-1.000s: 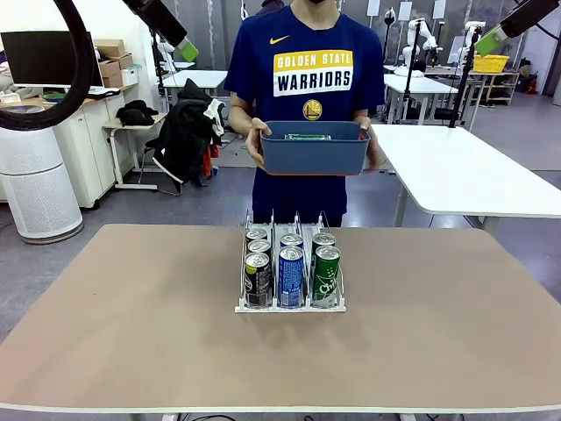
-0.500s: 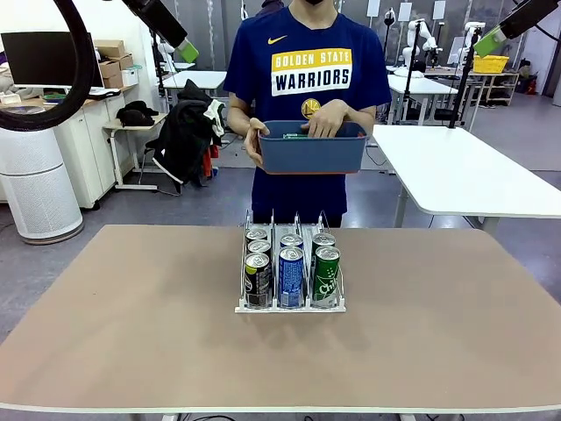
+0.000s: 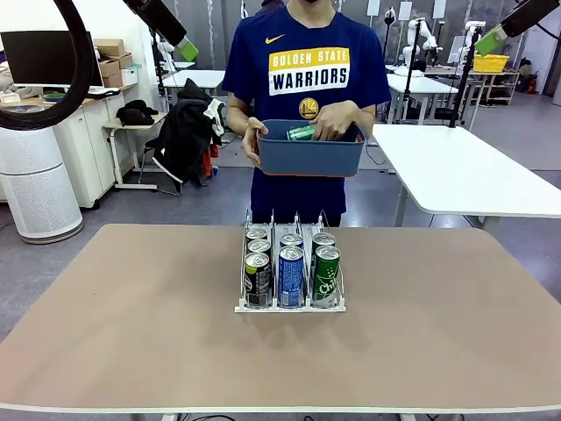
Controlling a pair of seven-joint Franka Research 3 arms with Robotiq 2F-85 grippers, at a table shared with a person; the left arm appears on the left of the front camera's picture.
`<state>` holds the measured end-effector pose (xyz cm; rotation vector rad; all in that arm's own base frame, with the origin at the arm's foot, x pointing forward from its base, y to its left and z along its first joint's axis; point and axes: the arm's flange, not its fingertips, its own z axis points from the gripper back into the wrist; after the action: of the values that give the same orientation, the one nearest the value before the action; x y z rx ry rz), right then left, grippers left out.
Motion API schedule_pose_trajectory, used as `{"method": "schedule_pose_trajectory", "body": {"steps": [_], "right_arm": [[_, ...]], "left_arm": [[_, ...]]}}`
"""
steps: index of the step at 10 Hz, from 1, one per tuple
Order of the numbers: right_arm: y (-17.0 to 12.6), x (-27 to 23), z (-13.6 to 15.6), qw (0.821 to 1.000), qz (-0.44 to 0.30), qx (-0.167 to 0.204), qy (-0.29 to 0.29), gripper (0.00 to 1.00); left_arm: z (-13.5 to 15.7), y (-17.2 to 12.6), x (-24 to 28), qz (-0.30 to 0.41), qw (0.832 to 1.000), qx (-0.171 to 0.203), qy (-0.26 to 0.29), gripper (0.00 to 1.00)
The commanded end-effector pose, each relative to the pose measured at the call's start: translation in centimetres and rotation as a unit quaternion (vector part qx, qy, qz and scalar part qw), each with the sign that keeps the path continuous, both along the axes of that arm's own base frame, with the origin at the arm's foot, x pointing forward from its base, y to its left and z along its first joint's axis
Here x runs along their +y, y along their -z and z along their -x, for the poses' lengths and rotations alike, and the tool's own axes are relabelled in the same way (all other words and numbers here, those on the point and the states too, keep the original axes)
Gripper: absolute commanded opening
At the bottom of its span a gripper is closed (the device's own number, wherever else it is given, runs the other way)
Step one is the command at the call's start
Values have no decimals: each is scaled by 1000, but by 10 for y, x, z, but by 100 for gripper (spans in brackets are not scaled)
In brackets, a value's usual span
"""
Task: Fill the beverage cans into the dispenser.
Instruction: Pick up the Sprite handed by the human.
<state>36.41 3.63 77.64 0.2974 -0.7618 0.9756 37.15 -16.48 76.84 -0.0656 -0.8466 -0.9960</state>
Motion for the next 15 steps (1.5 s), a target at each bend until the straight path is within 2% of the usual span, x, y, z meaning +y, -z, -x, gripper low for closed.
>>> {"method": "schedule_pose_trajectory", "body": {"steps": [1, 15], "right_arm": [[1, 0, 0, 1000, 0, 0, 0, 100], [1, 0, 0, 1000, 0, 0, 0, 100]], "left_arm": [[0, 1, 2, 0, 1000, 2, -2, 100], [0, 1, 2, 0, 1000, 2, -2, 100]]}}
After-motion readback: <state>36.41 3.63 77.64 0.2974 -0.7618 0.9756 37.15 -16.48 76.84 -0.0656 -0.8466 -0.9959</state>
